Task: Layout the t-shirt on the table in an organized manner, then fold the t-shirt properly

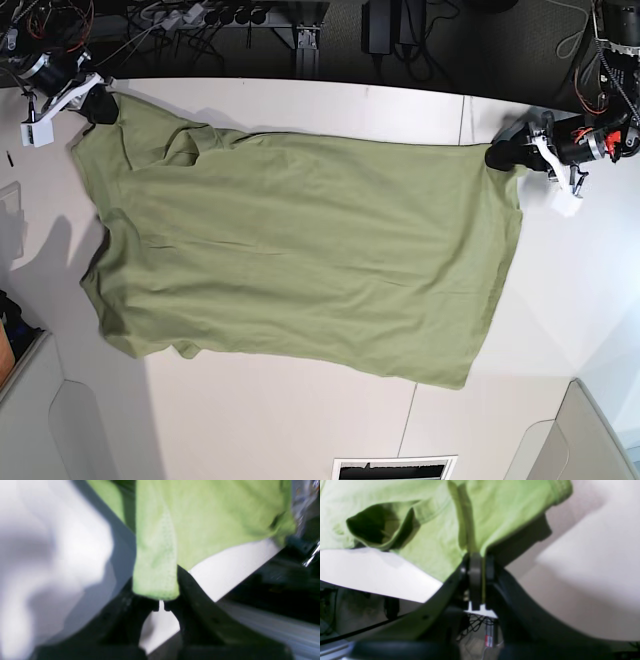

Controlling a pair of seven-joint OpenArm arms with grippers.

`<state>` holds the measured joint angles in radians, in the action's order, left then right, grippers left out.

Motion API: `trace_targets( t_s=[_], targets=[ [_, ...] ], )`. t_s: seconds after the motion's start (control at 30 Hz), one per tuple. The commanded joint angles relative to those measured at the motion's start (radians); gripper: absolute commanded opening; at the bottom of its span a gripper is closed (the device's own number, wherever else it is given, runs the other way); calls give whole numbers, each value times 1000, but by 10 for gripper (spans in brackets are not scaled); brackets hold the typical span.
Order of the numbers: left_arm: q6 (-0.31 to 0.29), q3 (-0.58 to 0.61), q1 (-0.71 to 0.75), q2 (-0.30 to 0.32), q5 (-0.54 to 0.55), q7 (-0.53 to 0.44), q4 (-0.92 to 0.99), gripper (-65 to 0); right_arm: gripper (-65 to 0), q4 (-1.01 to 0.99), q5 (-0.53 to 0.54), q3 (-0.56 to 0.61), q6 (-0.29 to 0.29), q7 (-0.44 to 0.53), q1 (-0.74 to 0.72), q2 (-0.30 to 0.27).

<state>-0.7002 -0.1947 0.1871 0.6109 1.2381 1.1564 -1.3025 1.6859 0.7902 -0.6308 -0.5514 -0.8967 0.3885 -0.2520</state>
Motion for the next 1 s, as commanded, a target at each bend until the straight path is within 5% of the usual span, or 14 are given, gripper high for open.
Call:
trace_targets(
  t_s=[0.0, 0.27, 0.5, 0.73, 0.97],
  targets=[
    [2, -8, -4, 31, 1, 23, -41, -650, -650, 34, 19, -13, -14, 18, 0, -14],
    [2, -10, -41, 93, -15, 18, -177, -650, -650, 129, 13, -27, -14, 17, -34, -17],
    [2, -9, -122, 92, -146, -88, -161, -650, -650, 122, -3, -28, -14, 23, -141, -17],
    [2, 21, -261, 84, -174, -119, -32, -650, -650, -7, -32, -28, -14, 32, -285, -19],
    [2, 193, -434, 85, -309, -269, 134, -650, -650, -124, -41, -28, -14, 37, -405, -19]
  ],
)
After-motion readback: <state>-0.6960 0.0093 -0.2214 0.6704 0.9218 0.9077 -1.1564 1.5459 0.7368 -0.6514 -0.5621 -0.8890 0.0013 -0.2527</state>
